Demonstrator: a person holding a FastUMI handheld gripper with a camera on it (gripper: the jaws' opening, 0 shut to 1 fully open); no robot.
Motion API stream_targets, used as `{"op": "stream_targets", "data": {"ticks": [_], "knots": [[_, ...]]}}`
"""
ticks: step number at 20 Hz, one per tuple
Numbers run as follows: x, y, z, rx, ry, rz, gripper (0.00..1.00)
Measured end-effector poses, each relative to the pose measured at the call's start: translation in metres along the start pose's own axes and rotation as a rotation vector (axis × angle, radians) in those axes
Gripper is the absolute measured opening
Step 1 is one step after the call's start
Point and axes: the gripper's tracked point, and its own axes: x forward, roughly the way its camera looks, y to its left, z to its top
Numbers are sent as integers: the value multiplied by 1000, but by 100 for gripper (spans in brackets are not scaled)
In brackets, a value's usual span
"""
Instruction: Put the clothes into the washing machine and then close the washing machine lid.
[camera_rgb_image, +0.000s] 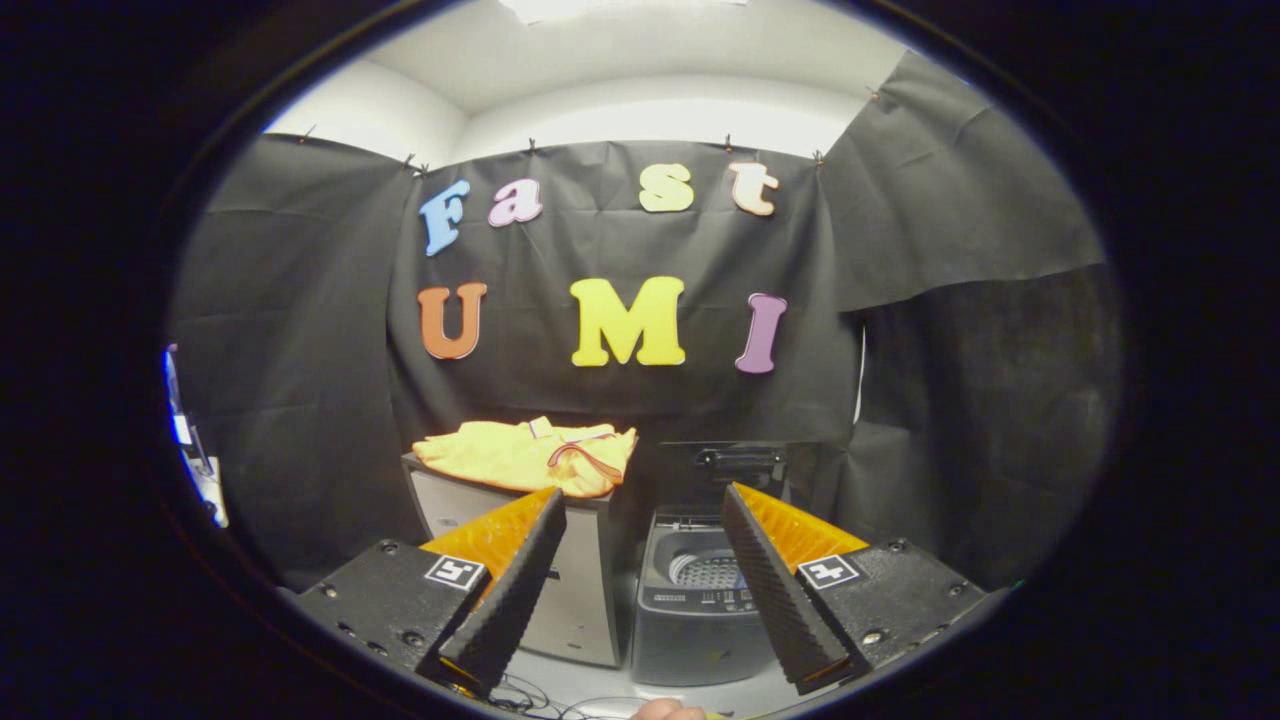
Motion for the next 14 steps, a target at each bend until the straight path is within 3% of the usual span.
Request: {"op": "stream_targets", "data": {"ticks": [14], "knots": [[11, 2, 4, -2, 3, 6, 99]]}}
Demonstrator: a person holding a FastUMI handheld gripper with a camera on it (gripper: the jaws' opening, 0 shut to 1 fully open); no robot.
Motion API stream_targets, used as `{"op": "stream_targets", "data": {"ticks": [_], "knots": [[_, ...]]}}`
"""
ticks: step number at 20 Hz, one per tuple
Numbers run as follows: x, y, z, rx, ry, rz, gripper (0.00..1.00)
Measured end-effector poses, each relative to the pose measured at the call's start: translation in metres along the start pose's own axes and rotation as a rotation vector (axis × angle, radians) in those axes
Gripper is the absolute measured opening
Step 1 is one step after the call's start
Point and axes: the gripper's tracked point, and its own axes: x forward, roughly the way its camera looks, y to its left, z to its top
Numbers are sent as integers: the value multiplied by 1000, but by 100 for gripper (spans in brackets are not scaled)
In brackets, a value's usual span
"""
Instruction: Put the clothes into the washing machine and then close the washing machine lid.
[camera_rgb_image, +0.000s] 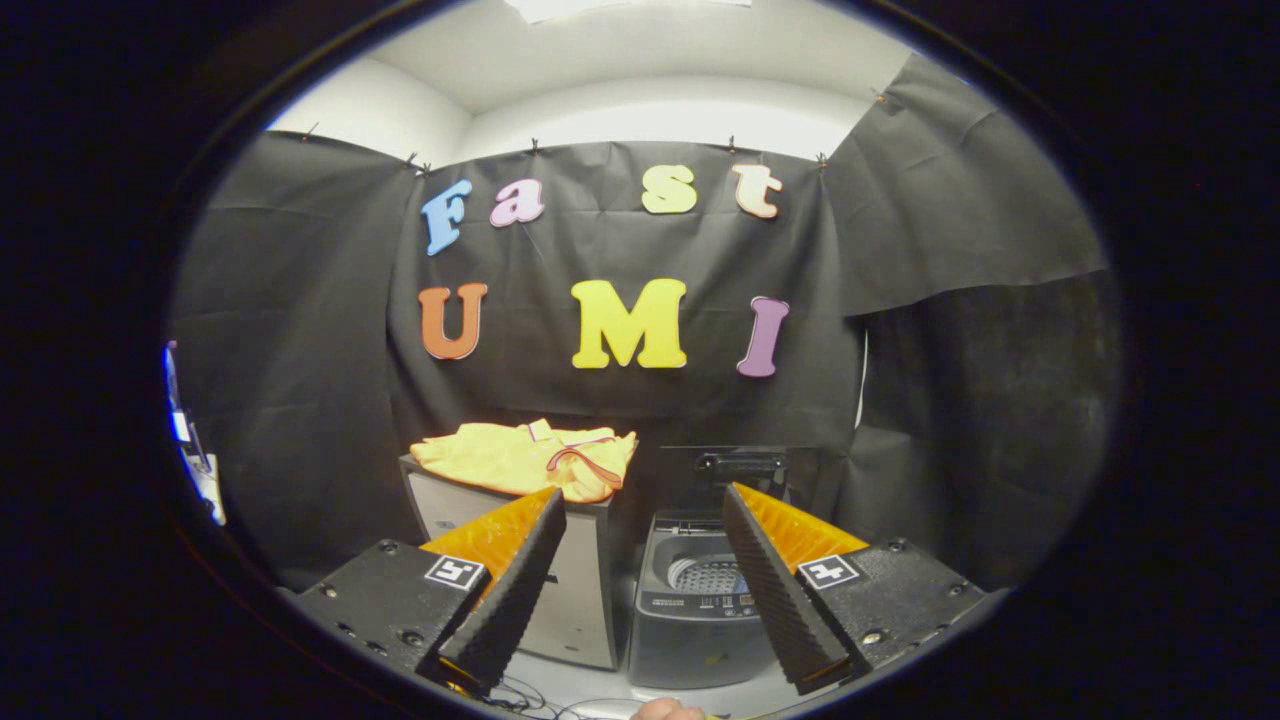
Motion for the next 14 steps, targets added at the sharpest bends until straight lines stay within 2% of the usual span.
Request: {"op": "stream_targets", "data": {"ticks": [8, 14], "knots": [[33, 23, 13, -8, 13, 31, 99], [82, 62, 21, -20, 36, 107, 99]]}}
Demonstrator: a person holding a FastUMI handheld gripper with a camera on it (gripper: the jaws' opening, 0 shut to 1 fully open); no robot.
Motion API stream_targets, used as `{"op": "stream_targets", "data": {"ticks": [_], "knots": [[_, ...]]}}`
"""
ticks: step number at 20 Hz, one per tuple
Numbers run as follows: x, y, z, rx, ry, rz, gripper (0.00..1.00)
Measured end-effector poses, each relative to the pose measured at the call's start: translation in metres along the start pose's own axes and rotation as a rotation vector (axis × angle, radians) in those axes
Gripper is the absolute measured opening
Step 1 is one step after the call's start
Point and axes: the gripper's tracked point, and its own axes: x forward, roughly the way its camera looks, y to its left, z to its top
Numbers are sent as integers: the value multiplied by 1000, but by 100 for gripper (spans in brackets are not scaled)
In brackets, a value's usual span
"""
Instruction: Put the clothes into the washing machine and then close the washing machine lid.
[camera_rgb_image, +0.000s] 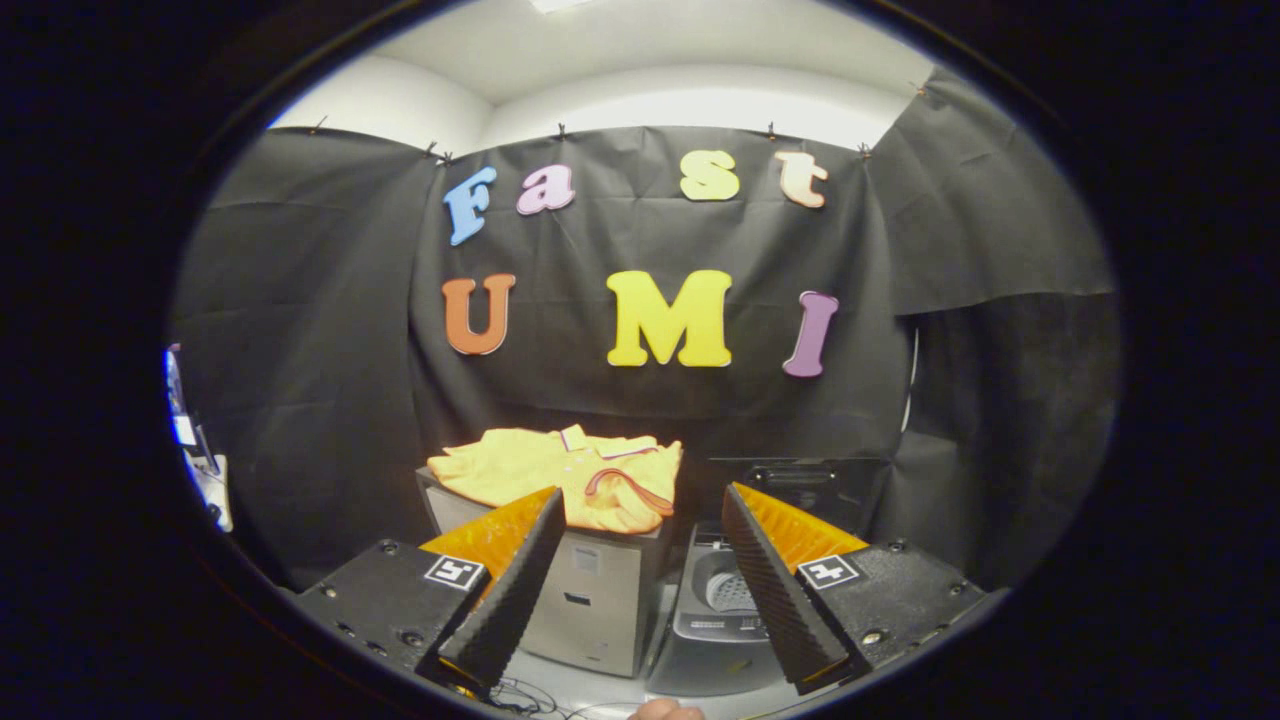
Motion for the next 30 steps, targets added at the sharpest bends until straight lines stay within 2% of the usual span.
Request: {"op": "stream_targets", "data": {"ticks": [7, 12, 16, 19, 26, 28, 30], "knots": [[94, 52, 26, -1, 0, 108, 99], [172, 84, 32, 21, 67, 129, 99], [237, 107, 6, 82, 203, 125, 99], [279, 107, -31, 59, 314, 72, 99], [309, 103, -82, 2, 481, -32, 99], [305, 102, -99, -4, 557, -21, 99], [310, 105, -98, -16, 519, -15, 98]]}}
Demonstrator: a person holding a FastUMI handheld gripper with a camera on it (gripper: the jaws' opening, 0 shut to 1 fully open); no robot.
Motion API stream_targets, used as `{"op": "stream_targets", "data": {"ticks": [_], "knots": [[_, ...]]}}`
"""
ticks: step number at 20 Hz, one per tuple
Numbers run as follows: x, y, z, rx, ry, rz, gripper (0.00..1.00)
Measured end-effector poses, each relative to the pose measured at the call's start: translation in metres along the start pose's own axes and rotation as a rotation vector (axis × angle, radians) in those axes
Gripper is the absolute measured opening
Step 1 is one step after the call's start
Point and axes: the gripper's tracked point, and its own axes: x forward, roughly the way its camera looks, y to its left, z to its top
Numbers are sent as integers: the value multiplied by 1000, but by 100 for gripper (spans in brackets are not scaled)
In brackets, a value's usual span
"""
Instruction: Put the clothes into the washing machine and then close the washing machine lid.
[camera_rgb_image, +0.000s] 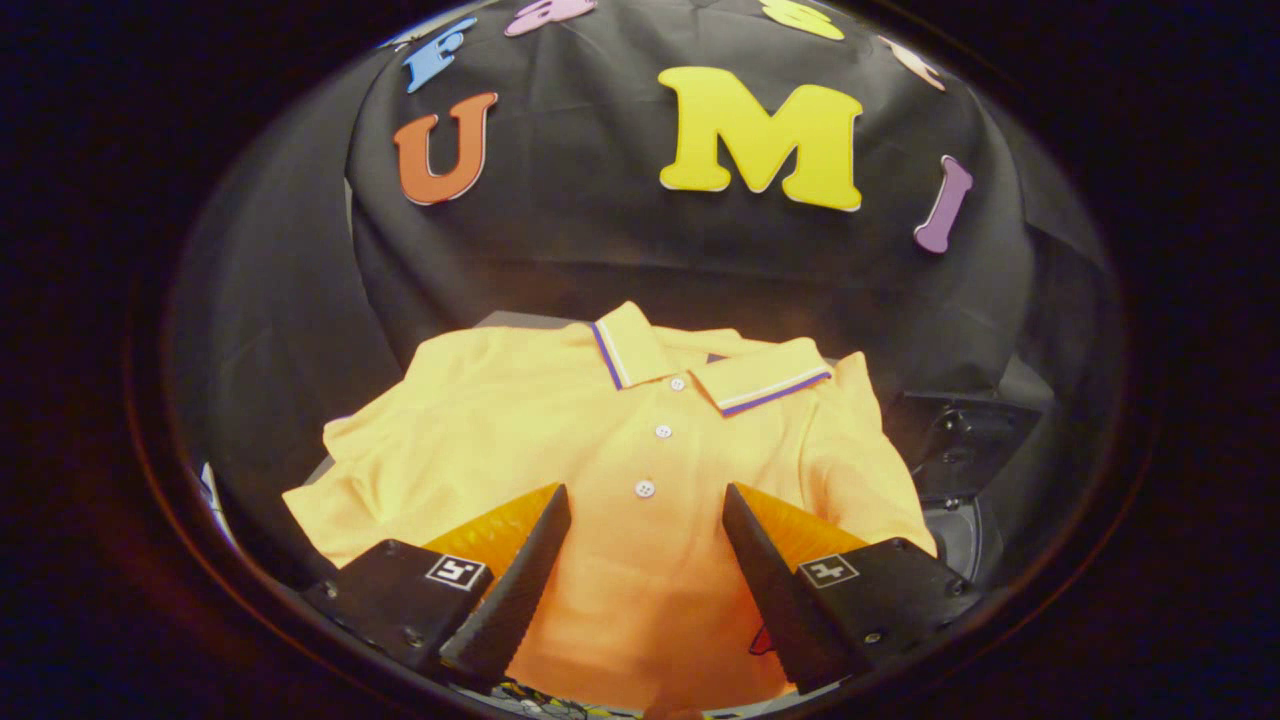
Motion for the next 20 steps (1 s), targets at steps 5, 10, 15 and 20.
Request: {"op": "stream_targets", "data": {"ticks": [5, 10, 15, 20], "knots": [[0, 0, -4, 13, 4, 18, 99], [3, 7, 3, 10, 50, 67, 16], [-8, 8, 17, 122, 87, 147, 5], [-52, -10, 82, 148, -43, 200, 5]]}}
